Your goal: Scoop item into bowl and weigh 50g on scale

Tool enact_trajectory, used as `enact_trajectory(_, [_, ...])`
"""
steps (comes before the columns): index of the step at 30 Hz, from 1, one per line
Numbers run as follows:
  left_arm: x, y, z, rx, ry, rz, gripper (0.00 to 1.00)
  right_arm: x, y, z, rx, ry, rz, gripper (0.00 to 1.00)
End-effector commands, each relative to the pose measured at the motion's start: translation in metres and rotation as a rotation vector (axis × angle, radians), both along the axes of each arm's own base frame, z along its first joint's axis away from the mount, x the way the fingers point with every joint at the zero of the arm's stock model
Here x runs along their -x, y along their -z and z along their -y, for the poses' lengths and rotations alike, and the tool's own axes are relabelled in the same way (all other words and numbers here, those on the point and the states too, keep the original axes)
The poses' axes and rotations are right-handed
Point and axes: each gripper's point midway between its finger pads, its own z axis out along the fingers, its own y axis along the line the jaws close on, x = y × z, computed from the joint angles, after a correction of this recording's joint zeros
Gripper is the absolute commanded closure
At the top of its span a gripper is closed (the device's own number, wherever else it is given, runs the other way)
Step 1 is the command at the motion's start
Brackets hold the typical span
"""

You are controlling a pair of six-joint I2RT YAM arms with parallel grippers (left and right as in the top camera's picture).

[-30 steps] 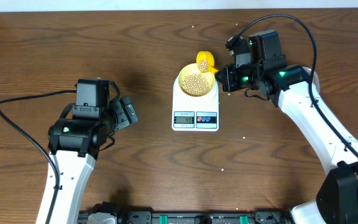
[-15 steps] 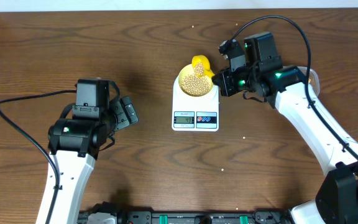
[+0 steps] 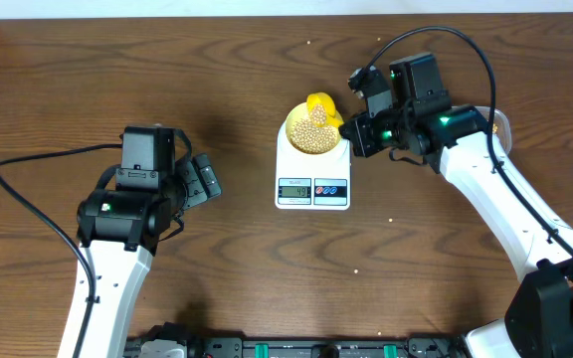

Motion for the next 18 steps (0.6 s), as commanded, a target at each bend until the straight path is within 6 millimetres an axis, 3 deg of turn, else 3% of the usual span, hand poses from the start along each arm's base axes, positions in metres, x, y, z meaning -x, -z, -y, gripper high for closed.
enact_trajectory(1, [-0.0016,-0.0035,-0.0045,-0.013,-0.016,0.008,0.04,0.0017,0.0066,-0.0024,0.032,-0.030,0.013,0.99])
enact_trajectory(18, [-0.0016,-0.0035,-0.0045,-0.014,-0.016,0.008,0.04,0.0009,0.0095,0.0015,0.066,-0.027,0.022,0.99])
